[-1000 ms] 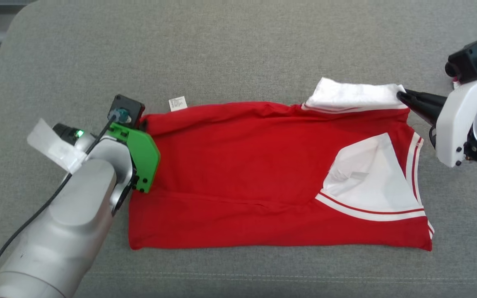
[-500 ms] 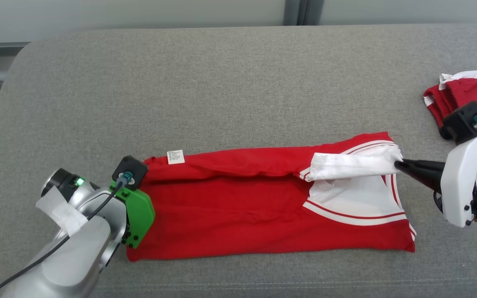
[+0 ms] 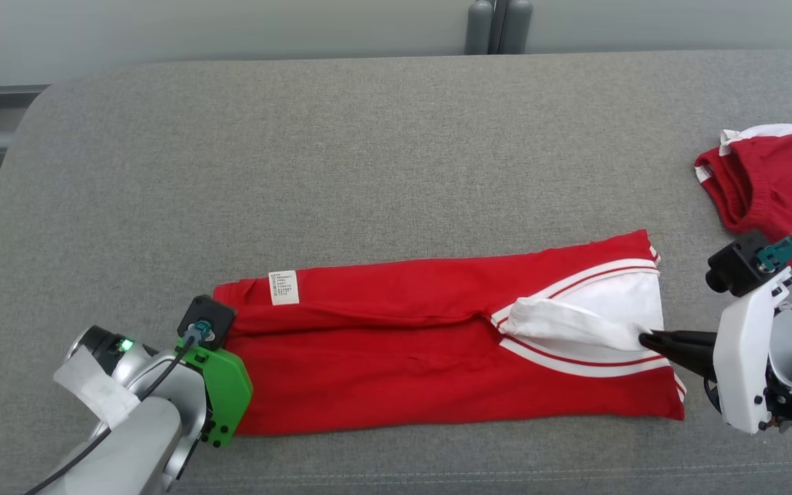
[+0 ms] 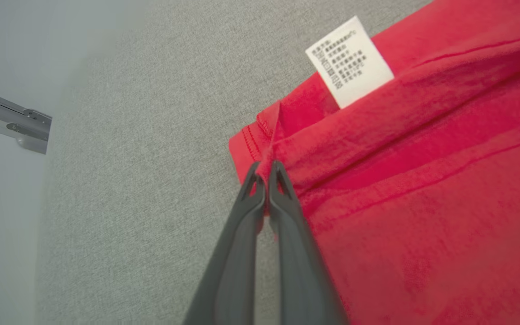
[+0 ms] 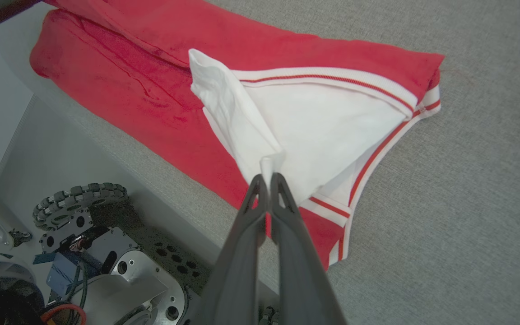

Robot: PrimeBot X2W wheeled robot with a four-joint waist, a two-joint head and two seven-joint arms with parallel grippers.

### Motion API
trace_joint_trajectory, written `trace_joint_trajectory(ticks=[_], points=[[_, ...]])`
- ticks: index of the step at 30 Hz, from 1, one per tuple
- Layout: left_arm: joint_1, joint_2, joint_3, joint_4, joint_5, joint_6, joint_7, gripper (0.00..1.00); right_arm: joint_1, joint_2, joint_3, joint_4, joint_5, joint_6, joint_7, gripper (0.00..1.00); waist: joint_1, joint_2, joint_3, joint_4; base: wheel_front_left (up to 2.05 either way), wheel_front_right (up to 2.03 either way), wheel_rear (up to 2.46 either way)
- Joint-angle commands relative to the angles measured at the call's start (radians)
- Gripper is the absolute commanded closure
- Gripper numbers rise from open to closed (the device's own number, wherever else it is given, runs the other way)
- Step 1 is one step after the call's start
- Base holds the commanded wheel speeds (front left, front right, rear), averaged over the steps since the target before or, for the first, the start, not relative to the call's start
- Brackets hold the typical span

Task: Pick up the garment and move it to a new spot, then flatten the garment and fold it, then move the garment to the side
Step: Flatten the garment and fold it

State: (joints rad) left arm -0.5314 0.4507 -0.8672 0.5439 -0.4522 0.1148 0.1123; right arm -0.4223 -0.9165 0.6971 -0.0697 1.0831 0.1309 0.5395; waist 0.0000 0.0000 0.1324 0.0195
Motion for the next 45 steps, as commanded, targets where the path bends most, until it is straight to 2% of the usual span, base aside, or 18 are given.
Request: trace_joint_trajectory(ticks=[1, 3, 4, 5, 6, 7, 8, 17, 24, 25, 31, 35, 41, 45], points=[[0.019, 0.001, 0.004, -0.003, -0.011, 0.009, 0.004, 1.0, 0.021, 0.009, -0.006, 0.0, -0.017, 0.0, 0.001, 1.0, 0.0, 0.0, -0.001, 0.001, 0.0, 0.0, 0.0], [0.027, -0.002, 0.007, 0.0, -0.02, 0.015, 0.009, 1.0, 0.04, 0.024, -0.005, 0.004, -0.019, 0.0, 0.004, 0.99, 0.0, 0.0, -0.004, 0.003, 0.0, 0.0, 0.0], [0.029, -0.002, 0.006, 0.0, -0.02, 0.018, 0.008, 0.88, 0.047, 0.031, -0.005, 0.004, -0.023, 0.0, 0.002, 0.7, 0.0, 0.0, -0.005, 0.004, 0.0, 0.0, 0.0], [0.03, -0.004, 0.009, 0.0, -0.026, 0.02, 0.008, 0.8, 0.056, 0.038, -0.006, 0.007, -0.02, 0.0, 0.001, 0.61, 0.0, 0.0, -0.007, 0.006, 0.0, 0.0, 0.0], [0.034, -0.004, 0.009, 0.003, -0.027, 0.024, 0.014, 0.68, 0.064, 0.042, -0.005, 0.01, -0.024, 0.0, 0.001, 0.24, 0.0, 0.0, -0.009, 0.007, 0.0, 0.0, 0.0], [0.038, -0.004, 0.009, 0.005, -0.03, 0.027, 0.018, 0.45, 0.072, 0.046, -0.008, 0.018, -0.028, 0.0, 0.0, 0.0, 0.0, 0.0, -0.011, 0.008, 0.0, 0.0, 0.0], [0.041, -0.006, 0.012, 0.004, -0.035, 0.031, 0.019, 0.0, 0.079, 0.053, -0.01, 0.022, -0.034, 0.0, -0.003, 0.0, 0.0, 0.0, -0.013, 0.009, 0.0, 0.0, 0.0], [0.107, -0.023, 0.046, -0.023, -0.098, 0.071, 0.006, 0.0, 0.149, 0.1, -0.05, 0.06, -0.078, 0.0, -0.052, 0.0, 0.0, 0.0, -0.056, 0.015, 0.0, 0.0, 0.0], [0.178, -0.037, 0.128, -0.096, -0.151, 0.144, -0.115, 0.0, 0.228, 0.197, -0.165, 0.119, -0.15, 0.0, -0.196, 0.0, 0.0, 0.0, -0.11, 0.021, 0.0, 0.0, 0.0], [0.178, -0.037, 0.128, -0.096, -0.151, 0.144, -0.115, 0.0, 0.228, 0.197, -0.165, 0.119, -0.15, 0.0, -0.196, 0.0, 0.0, 0.0, -0.11, 0.021, 0.0, 0.0, 0.0], [0.247, -0.061, 0.228, -0.16, -0.212, 0.208, -0.267, 0.0, 0.305, 0.341, -0.307, 0.184, -0.26, 0.0, -0.37, 0.0, 0.0, 0.0, -0.153, 0.03, 0.0, 0.0, 0.0], [0.29, -0.08, 0.293, -0.193, -0.253, 0.231, -0.336, 0.0, 0.34, 0.477, -0.413, 0.235, -0.336, 0.0, -0.472, 0.0, 0.0, 0.0, -0.172, 0.033, 0.0, 0.0, 0.0], [0.356, -0.109, 0.396, -0.253, -0.284, 0.224, -0.374, 0.0, 0.362, 0.669, -0.509, 0.288, -0.437, 0.0, -0.573, 0.0, 0.0, 0.0, -0.196, 0.037, 0.0, 0.0, 0.0], [0.4, -0.134, 0.487, -0.299, -0.262, 0.192, -0.377, 0.0, 0.372, 0.751, -0.549, 0.298, -0.469, 0.0, -0.638, 0.0, 0.0, 0.0, -0.212, 0.039, 0.0, 0.0, 0.0]])
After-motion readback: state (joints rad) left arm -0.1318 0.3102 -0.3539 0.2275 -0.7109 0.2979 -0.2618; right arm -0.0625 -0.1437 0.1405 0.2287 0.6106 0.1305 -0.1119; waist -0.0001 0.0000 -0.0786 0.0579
